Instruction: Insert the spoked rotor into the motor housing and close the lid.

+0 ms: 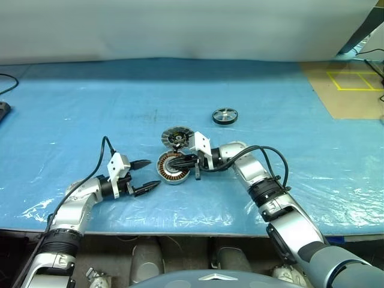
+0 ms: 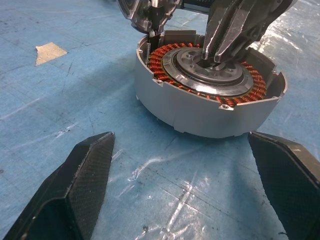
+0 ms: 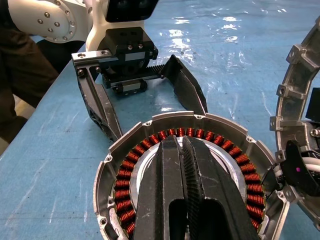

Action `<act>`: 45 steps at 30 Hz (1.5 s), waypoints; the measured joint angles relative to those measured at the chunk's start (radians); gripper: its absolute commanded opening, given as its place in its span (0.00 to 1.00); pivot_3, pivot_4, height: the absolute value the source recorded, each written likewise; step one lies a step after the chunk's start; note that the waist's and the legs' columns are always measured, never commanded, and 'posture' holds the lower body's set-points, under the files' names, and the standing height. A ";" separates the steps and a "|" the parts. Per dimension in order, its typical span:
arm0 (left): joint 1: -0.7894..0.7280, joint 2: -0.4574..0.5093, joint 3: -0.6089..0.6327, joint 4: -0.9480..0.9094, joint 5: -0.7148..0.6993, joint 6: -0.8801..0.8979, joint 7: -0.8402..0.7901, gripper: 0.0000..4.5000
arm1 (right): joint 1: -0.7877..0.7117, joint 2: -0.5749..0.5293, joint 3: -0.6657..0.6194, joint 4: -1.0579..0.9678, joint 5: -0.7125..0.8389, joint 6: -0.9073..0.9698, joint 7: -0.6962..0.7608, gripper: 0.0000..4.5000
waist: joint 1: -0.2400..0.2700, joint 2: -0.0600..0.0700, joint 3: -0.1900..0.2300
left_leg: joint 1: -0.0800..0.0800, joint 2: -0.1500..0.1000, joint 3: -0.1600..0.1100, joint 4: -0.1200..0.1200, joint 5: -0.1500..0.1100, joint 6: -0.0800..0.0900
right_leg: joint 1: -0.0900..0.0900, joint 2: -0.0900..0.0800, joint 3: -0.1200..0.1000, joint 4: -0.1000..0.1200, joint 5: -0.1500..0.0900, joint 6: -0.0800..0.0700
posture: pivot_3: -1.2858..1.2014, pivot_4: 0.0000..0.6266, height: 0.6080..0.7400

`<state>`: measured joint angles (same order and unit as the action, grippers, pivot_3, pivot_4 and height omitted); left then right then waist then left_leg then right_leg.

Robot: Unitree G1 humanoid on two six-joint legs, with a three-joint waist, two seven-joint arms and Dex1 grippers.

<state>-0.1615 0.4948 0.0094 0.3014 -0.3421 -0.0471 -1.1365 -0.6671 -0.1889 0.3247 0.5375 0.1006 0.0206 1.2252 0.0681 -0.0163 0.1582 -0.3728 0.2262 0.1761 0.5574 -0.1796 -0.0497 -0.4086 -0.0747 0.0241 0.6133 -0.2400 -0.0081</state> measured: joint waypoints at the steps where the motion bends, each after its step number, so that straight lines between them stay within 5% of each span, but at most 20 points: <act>1: 0.000 0.000 0.000 0.000 0.000 0.000 0.001 1.00 | 0.000 -0.003 0.003 0.000 -0.002 0.001 0.004 0.03 | 0.000 0.000 0.000 | 0.000 0.000 0.000 0.000 0.000 0.000 | 0.000 0.000 0.000 0.000 0.000 0.000 | 0.52 0.24 1.00; 18: 0.003 0.000 -0.001 -0.006 0.006 0.007 0.010 1.00 | -0.006 -0.043 0.052 -0.033 -0.057 -0.030 -0.005 0.03 | 0.000 0.000 0.000 | 0.002 0.000 0.000 0.000 0.000 0.000 | 0.002 0.000 0.001 0.000 0.000 0.000 | 0.52 0.24 1.00; 32: -0.004 -0.001 -0.001 -0.004 0.007 0.007 0.007 1.00 | 0.035 -0.087 -0.002 -0.184 0.072 0.180 0.064 0.03 | 0.000 0.001 0.000 | 0.001 0.000 0.000 -0.001 0.000 0.000 | 0.001 0.000 0.001 -0.002 0.000 0.000 | 0.52 0.24 1.00; 45: -0.005 -0.005 -0.002 0.001 0.009 -0.001 0.007 1.00 | 0.010 -0.035 0.002 -0.070 0.050 0.146 -0.001 0.03 | 0.000 0.001 0.000 | 0.000 0.000 0.000 -0.002 0.000 0.000 | 0.000 0.000 0.001 -0.003 0.000 0.000 | 0.52 0.24 1.00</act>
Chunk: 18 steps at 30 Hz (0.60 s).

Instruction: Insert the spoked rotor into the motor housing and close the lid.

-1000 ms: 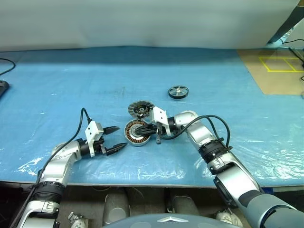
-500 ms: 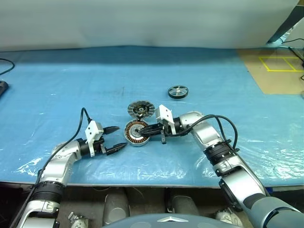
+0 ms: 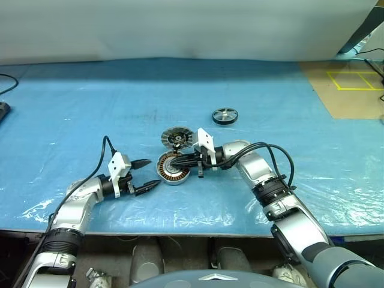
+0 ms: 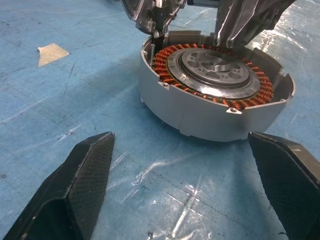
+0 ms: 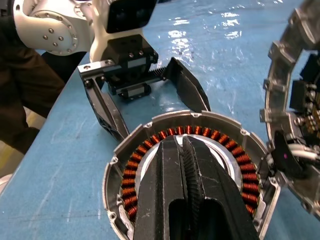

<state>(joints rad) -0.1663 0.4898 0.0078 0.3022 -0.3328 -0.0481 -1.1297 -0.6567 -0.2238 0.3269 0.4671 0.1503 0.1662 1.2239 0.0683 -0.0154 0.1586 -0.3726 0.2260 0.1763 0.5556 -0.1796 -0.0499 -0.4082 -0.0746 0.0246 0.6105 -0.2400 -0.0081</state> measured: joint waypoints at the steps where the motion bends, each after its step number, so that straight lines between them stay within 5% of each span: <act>1: 0.000 0.000 0.000 0.000 0.000 0.000 0.000 1.00 | 0.000 0.000 0.001 0.006 -0.005 -0.004 0.000 0.03 | 0.000 0.000 0.000 | 0.000 0.000 0.000 0.000 0.000 0.000 | 0.000 0.000 0.000 0.000 0.000 0.000 | 0.52 0.24 1.00; 18: 0.005 0.000 0.001 0.004 0.002 -0.001 0.003 1.00 | -0.035 -0.013 0.081 0.017 -0.123 -0.124 -0.040 0.03 | -0.003 0.000 0.000 | 0.005 0.000 0.000 0.000 0.000 0.001 | 0.002 0.000 0.002 0.003 0.000 0.000 | 0.52 0.24 1.00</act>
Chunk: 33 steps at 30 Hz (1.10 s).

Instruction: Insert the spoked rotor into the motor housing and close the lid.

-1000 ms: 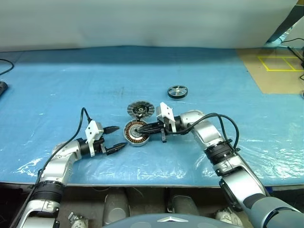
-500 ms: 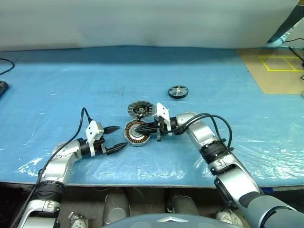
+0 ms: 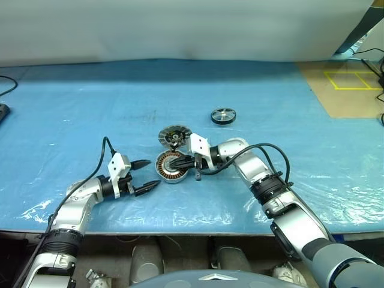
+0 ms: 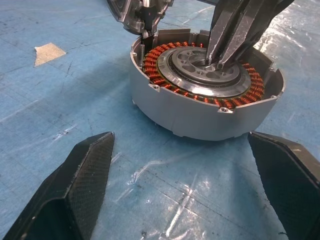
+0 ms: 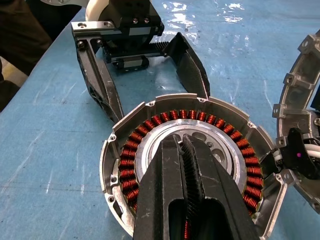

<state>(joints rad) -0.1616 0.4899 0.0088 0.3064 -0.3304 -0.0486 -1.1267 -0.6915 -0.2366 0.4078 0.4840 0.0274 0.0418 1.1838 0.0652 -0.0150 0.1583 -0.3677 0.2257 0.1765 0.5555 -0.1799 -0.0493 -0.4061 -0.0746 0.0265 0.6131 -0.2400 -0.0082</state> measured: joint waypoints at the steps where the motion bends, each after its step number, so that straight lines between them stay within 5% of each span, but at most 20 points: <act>1: 0.000 0.000 0.000 0.000 0.000 0.000 0.000 1.00 | -0.001 0.000 0.003 0.000 -0.005 -0.003 -0.001 0.03 | 0.000 0.000 0.000 | 0.000 0.000 0.000 0.000 0.000 0.000 | 0.000 0.000 0.000 0.000 0.000 0.000 | 0.52 0.24 1.00; 33: -0.008 -0.008 -0.008 0.000 0.001 0.001 0.000 1.00 | 0.035 -0.083 0.015 -0.146 -0.015 0.045 -0.028 0.03 | 0.006 0.001 0.000 | -0.003 -0.001 0.000 -0.003 0.000 0.000 | 0.000 -0.001 -0.001 -0.005 0.000 0.000 | 0.52 0.24 1.00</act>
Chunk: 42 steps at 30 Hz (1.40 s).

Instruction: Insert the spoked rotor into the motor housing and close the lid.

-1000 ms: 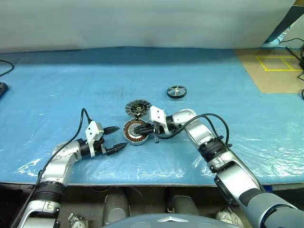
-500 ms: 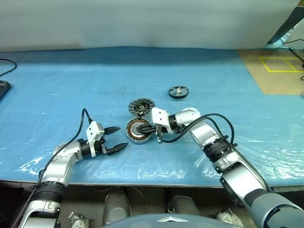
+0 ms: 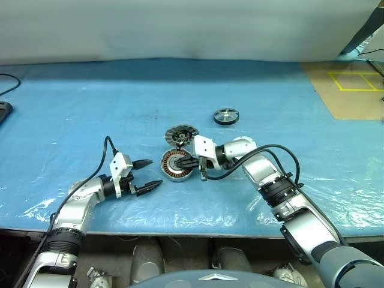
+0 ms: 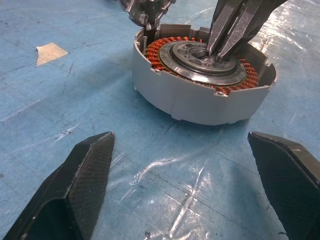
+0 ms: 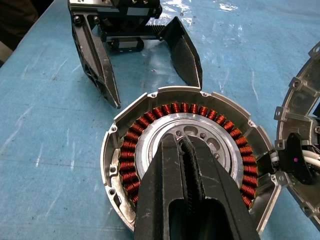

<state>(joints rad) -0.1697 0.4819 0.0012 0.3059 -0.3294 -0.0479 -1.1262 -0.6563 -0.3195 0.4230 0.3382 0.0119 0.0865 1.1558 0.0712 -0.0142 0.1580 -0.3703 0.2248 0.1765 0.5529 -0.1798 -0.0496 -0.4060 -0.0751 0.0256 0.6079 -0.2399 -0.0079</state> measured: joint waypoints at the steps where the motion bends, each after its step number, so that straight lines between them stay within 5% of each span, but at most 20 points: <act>1: 0.000 0.000 0.000 0.000 0.000 0.000 0.000 1.00 | 0.000 0.003 -0.004 0.000 0.008 0.016 0.000 0.06 | 0.000 0.000 0.000 | 0.000 0.000 0.000 0.000 0.000 0.000 | 0.000 0.000 0.000 0.000 0.000 0.000 | 0.52 0.24 1.00; 6: 0.000 0.000 0.000 0.000 0.000 0.000 0.001 1.00 | 0.000 0.003 -0.016 0.002 0.014 0.035 0.001 0.11 | -0.001 0.000 0.000 | 0.000 0.000 0.000 0.000 0.000 0.000 | 0.000 0.000 0.000 0.000 0.000 0.000 | 0.52 0.24 1.00; 9: -0.001 -0.002 0.000 0.000 0.000 0.000 0.001 1.00 | 0.000 0.003 -0.016 0.001 0.018 0.034 0.009 0.00 | -0.002 0.000 0.000 | 0.000 0.000 0.000 0.000 0.000 0.000 | 0.000 0.000 0.000 0.000 0.000 0.000 | 0.52 0.24 1.00; 42: -0.002 -0.007 -0.001 0.008 0.005 -0.020 0.006 1.00 | 0.000 0.011 -0.055 -0.033 0.044 0.054 0.016 0.00 | -0.002 0.000 0.000 | -0.001 0.000 0.000 0.000 0.000 -0.001 | -0.001 0.000 0.000 0.000 0.000 0.000 | 0.52 0.24 1.00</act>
<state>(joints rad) -0.1715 0.4747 0.0007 0.3137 -0.3249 -0.0674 -1.1207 -0.6564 -0.3082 0.3677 0.3048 0.0564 0.1400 1.1716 0.0695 -0.0140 0.1581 -0.3710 0.2251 0.1765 0.5529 -0.1793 -0.0503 -0.4069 -0.0747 0.0254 0.6082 -0.2399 -0.0079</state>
